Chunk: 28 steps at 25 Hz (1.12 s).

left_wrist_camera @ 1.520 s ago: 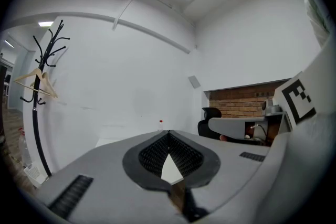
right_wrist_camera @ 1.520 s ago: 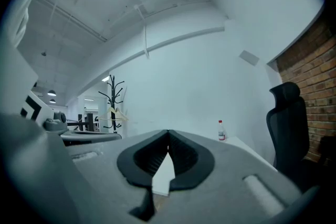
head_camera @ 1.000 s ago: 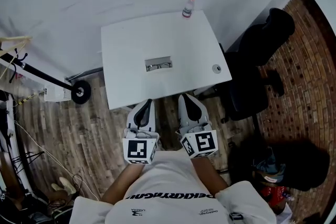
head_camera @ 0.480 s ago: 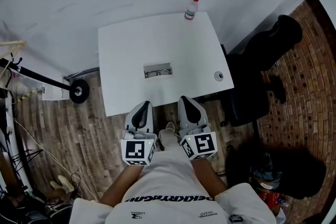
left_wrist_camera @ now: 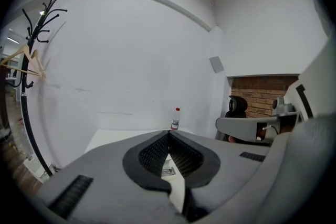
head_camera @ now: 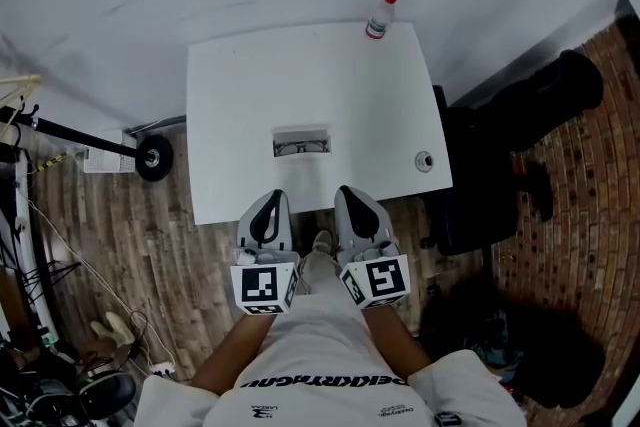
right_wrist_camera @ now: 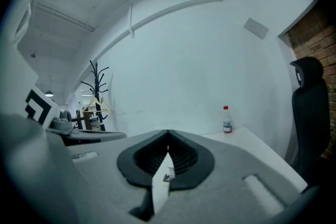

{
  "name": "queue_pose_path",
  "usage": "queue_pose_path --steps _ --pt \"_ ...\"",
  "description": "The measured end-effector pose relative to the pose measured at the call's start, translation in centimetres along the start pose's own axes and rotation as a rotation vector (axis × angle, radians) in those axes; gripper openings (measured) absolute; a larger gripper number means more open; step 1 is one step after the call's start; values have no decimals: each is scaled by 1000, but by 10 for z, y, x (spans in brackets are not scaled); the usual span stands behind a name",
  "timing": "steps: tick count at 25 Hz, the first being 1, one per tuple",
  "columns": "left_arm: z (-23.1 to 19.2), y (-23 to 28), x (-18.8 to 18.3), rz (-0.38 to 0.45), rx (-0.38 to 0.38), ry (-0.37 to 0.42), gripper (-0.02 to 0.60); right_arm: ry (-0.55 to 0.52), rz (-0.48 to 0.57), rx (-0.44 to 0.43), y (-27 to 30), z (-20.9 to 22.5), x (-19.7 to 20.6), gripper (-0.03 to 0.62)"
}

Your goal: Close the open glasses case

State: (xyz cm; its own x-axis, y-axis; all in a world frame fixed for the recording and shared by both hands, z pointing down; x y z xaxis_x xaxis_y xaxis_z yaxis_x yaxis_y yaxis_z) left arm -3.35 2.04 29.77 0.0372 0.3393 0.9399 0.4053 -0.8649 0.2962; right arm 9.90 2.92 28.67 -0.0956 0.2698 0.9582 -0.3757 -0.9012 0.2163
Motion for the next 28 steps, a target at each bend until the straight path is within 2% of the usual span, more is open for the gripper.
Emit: queue_pose_path --steps 10,14,23,28 --pt "-15 49 13 -34 -68 -24 -3 -2 -42 -45 48 26 20 -2" --pt "-30 62 20 -35 -67 -58 -3 7 -55 -33 63 27 28 -2" --pt "-48 83 42 -84 -44 -63 -3 14 -101 7 83 31 49 -2" --pt "-67 100 56 -92 -51 -91 -3 13 -124 2 103 29 65 -2"
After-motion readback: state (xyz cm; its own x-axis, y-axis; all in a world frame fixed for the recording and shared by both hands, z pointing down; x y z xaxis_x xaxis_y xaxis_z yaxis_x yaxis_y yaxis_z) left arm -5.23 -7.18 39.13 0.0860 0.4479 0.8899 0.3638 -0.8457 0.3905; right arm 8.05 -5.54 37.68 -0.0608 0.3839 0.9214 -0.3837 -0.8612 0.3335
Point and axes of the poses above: the fingertips, and each gripper's own axes: y forward along the fingers, z to its right, x out of its underside, the point moved 4 cm from there along -y, backward along the fingers, and after that the axes turned 3 degrees about -z, right-handed, at the moved point
